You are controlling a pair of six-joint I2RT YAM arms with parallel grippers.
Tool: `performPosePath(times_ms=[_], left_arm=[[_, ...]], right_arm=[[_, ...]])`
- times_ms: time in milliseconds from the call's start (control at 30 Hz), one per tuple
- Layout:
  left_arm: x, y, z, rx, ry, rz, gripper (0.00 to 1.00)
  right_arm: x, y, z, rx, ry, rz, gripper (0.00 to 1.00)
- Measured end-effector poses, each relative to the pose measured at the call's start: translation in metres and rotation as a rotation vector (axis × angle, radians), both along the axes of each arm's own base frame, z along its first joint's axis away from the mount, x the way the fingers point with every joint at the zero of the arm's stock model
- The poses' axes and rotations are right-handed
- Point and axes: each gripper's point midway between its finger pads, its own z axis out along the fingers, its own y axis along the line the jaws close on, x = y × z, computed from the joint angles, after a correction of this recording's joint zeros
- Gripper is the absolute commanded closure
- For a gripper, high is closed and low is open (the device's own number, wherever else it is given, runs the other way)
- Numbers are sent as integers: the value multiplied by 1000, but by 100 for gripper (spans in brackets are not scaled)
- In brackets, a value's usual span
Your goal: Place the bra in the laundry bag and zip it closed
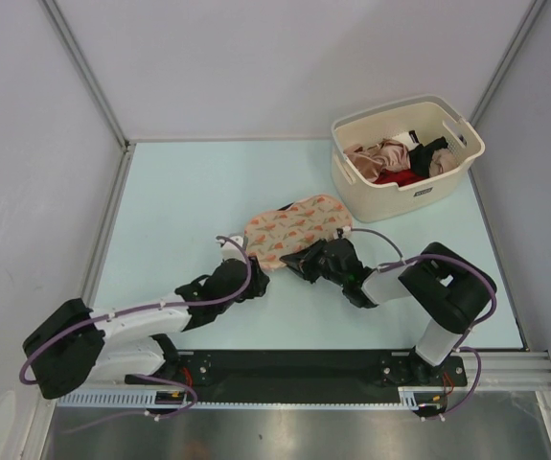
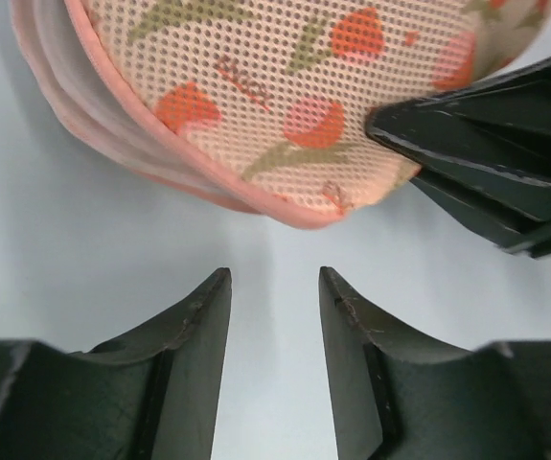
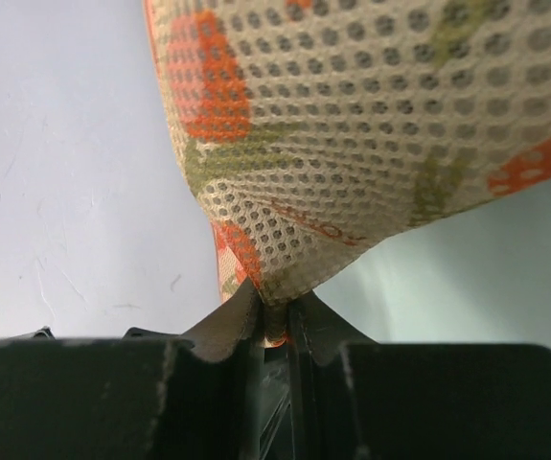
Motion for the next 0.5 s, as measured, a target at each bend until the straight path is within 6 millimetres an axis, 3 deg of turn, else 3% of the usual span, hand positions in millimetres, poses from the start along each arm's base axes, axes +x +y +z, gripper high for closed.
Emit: performPosePath(times_ms=[133,500], left_arm=[[8,-2,-5,86,-34,-7,51],[22,-24,5,102,-130,-79,50]], right_arm=[[-1,0,-2,7,44,-10,85],[-1,0,-2,45,101,-33,85]])
